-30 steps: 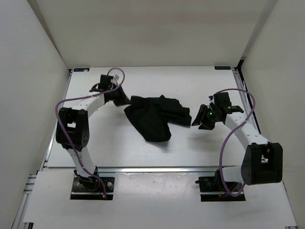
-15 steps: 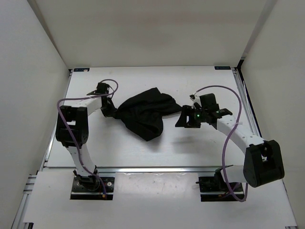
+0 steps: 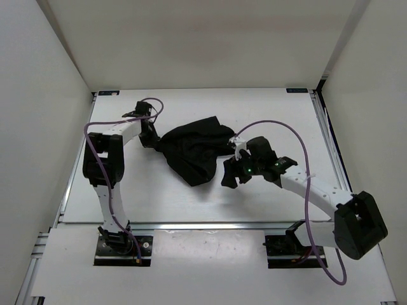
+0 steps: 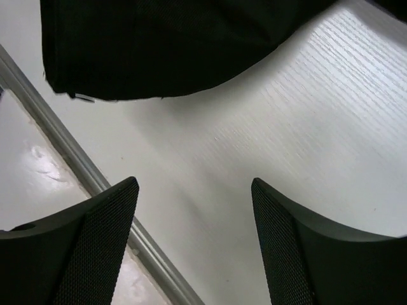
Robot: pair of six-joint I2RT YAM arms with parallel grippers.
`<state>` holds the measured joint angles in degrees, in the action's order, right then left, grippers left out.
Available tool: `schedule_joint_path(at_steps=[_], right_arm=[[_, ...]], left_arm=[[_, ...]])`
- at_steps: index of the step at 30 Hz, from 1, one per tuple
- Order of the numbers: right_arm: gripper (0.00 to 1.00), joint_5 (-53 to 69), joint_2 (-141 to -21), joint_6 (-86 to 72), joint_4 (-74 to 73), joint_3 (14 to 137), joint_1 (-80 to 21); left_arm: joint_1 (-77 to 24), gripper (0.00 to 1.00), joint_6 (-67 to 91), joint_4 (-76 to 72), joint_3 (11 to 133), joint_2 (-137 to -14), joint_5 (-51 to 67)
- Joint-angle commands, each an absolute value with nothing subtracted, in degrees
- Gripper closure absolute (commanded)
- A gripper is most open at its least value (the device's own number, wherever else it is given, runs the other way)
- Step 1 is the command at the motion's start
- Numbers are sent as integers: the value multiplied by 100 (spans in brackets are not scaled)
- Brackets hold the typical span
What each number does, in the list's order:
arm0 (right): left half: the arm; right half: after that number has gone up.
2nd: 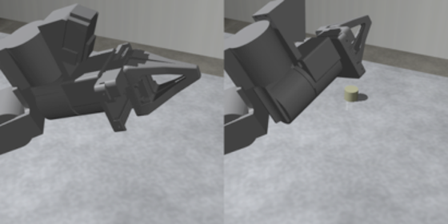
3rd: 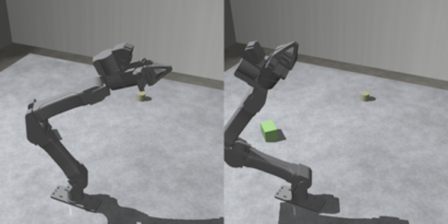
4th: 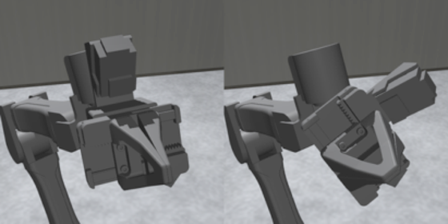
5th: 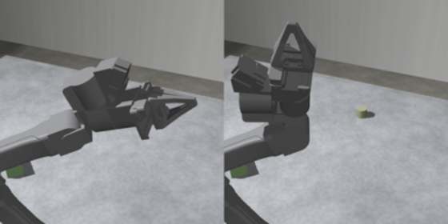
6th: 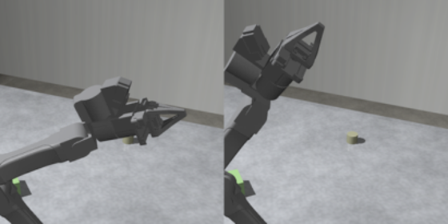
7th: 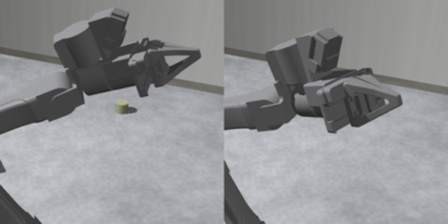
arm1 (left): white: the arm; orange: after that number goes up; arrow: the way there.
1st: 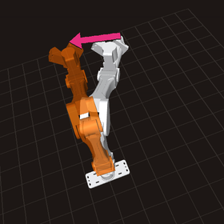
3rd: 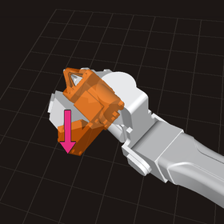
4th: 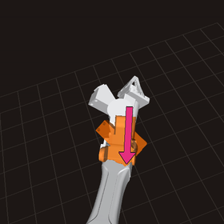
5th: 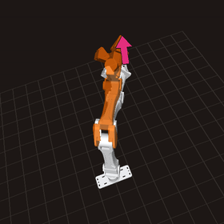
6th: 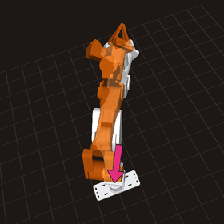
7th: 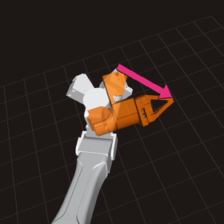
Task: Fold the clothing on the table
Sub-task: Flatten the skirt out
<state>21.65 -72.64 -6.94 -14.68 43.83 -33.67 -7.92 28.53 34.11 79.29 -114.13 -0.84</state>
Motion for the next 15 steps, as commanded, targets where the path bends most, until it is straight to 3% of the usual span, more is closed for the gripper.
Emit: schedule_joint_path(at_steps=[1,7,15], right_arm=[[23,1461,-6927,-36,-976,4202,-3655],[21,835,-6767,474,-379,4043,-4165],[21,782,-7909,1019,141,4727,-4719]], left_arm=[[-817,100,2813,3585,8375,-11601,-18],[-861,100,2786,3867,9008,-11996,-35],[-949,100,2716,3990,9167,-12076,-167]])
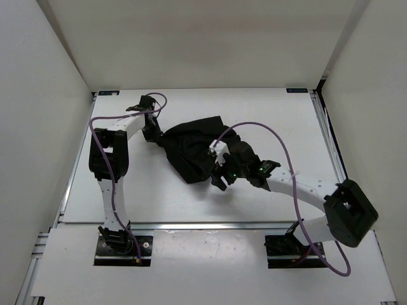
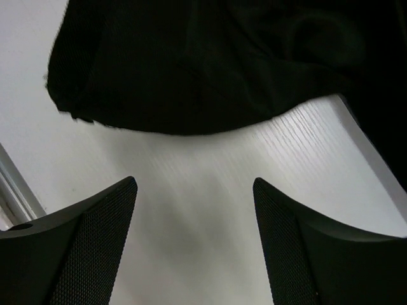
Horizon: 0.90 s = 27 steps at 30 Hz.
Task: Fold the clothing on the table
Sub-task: Flatten the skirt out
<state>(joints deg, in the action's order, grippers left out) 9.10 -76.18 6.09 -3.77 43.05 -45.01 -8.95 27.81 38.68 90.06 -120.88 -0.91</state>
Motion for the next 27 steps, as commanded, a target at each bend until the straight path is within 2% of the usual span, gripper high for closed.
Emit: schedule_joint_path(at_steps=[1,8,16,23,26,27], right_arm=[[21,774,-7980,1072,167,4876,-4728],[21,650,-8463,1257,0,5528,-5167],[23,465,-8736,1213,53,5625,-5511],[28,203,-8833,1099,26,5573,-5405],[36,-200,-8781,1072,9,5669,-5256],[43,-289,-8789,1081,-209,5678,-5247]], left_arm=[[-949,100,2698,3990,9176,-12059,-193],[-1002,100,2689,4025,9149,-12111,-219],[-1002,100,2689,4034,9158,-12120,-220],[-949,100,2663,4034,9149,-12076,-203],[-931,100,2663,4000,9035,-12050,-219],[-914,100,2663,3999,9044,-12041,-220]])
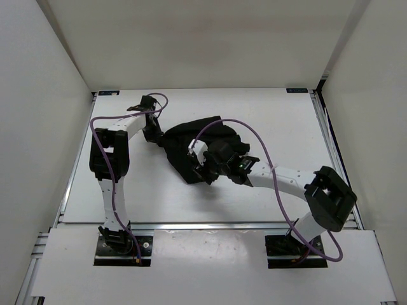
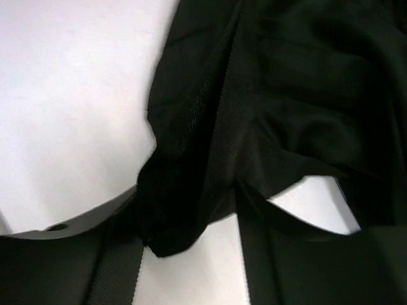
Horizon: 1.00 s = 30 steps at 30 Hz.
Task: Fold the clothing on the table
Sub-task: Flatten the skirt out
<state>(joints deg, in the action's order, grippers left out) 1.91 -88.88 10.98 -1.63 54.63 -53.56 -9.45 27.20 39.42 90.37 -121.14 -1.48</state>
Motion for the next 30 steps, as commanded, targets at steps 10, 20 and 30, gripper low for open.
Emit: schedule_joint_path(at_steps=[10,20,30], right_arm=[[99,121,-8420,695,-526,5932,-4351],[100,1484,-9078,-422,-2862,8548,-2085],[100,1143,-9923,-246,-3902,10151,-1618]], left_arm=[[-809,100,2593,3833,8851,-11621,446],[-975,100,2759,3014,9911,-10344,3233],[-423,100,3708,2076,9810,-9879,4280]])
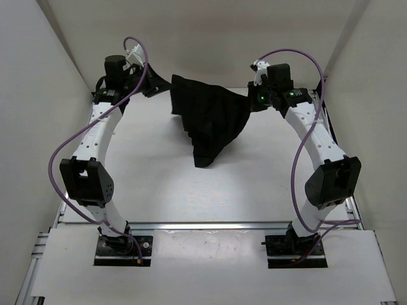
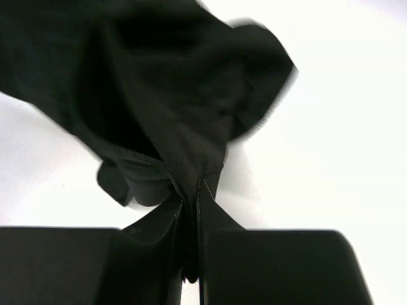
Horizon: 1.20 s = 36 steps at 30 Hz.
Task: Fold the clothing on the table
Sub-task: Flatten the skirt out
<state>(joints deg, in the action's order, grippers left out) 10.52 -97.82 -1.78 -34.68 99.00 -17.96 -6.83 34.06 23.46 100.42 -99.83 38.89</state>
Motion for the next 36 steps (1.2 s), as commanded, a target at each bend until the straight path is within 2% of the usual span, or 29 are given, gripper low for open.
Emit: schedule_joint_path(at_steps=[1,8,10,14,19,25,28,30,32,33,36], right_arm=[[100,1169,-9992,-263,-3937,10186,-1574],[100,1194,-10309,-509,-3603,10449,-1266],[100,1511,-10318,-484,-3761,10705,-1196],[100,1469,-9259,-63,-3657,10135,-1615],[100,660,-7728,343,-3568,9021,-2459],[100,-191,-5723,273,-2928,7666,-3198],[100,-360,-5212,237,-2857,7410,-3173],[100,-273,-5150,255,-2970,7383,-2841],[100,-62,-5325,264,-3058,7540,-2341],[100,321,-5491,264,-3102,7576,-1955],[100,1282,-5896,80,-2971,7585,-848]], left_arm=[[-378,100,3839,1900,9635,-9853,4376],[-282,100,4068,1582,9229,-10186,4271],[-273,100,4305,1111,8853,-10064,4700],[-124,100,4500,774,8534,-9396,5202],[210,100,5465,-234,8044,-8553,5949],[194,100,5975,-867,8112,-7420,6625],[219,100,7072,-2570,7911,-7138,7004],[447,100,9015,-5302,7159,-7049,6945],[719,100,9980,-6368,6656,-7066,6629],[799,100,9680,-6189,6540,-7101,6575],[922,100,8083,-3689,6522,-7286,6505]])
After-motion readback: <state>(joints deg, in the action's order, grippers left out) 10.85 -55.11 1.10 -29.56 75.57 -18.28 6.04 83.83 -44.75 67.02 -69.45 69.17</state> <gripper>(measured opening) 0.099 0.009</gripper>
